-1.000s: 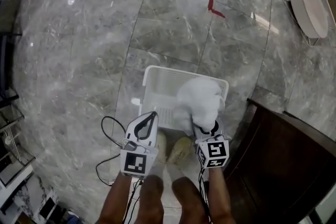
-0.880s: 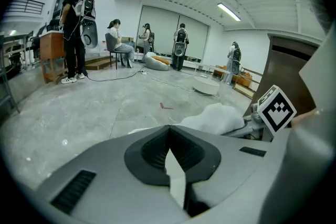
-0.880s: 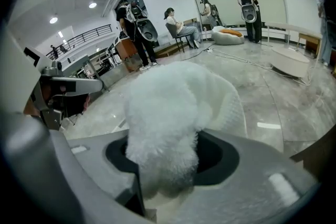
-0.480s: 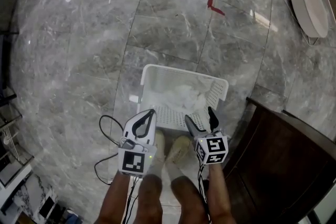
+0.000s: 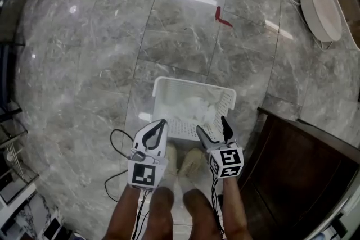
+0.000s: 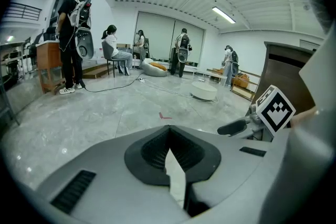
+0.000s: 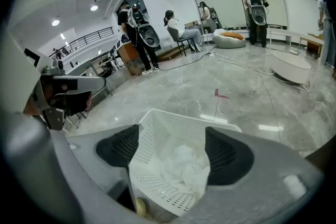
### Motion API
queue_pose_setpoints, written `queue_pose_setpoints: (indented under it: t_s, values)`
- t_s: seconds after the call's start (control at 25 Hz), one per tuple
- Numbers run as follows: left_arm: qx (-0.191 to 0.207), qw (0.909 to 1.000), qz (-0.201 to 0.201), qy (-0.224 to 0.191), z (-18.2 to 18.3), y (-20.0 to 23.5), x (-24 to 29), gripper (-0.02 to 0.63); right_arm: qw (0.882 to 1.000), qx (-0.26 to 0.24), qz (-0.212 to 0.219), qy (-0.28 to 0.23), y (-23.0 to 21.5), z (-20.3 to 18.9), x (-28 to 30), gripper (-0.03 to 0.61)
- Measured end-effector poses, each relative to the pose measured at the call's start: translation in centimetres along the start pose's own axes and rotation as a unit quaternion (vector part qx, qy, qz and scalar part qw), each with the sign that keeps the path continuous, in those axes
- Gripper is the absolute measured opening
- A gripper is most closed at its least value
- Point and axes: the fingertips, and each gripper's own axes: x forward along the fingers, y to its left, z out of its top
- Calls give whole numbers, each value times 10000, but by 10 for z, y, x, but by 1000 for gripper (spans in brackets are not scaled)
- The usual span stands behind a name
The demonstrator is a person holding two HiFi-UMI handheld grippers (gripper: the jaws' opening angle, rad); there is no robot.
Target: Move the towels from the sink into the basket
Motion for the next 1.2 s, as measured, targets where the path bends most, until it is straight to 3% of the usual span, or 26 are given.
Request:
queue_pose_setpoints:
  t_s: [0.2, 0.4, 0.6, 1.2]
  values:
    - [173, 9996, -46, -196, 47, -5, -25, 9, 9997, -110, -47, -208, 14, 46, -35, 383]
    - [307, 9988, -125, -365, 98, -20, -61, 9, 9990, -165, -111, -409, 29, 97, -86, 325]
    - [851, 9945, -203, -584, 155, -35, -104, 9, 9962, -333, -259, -765, 41, 160, -149, 264]
    - [1252, 9824, -319, -1348, 352, -117, -254, 9, 9786, -594, -702, -1839, 99, 331, -369, 149]
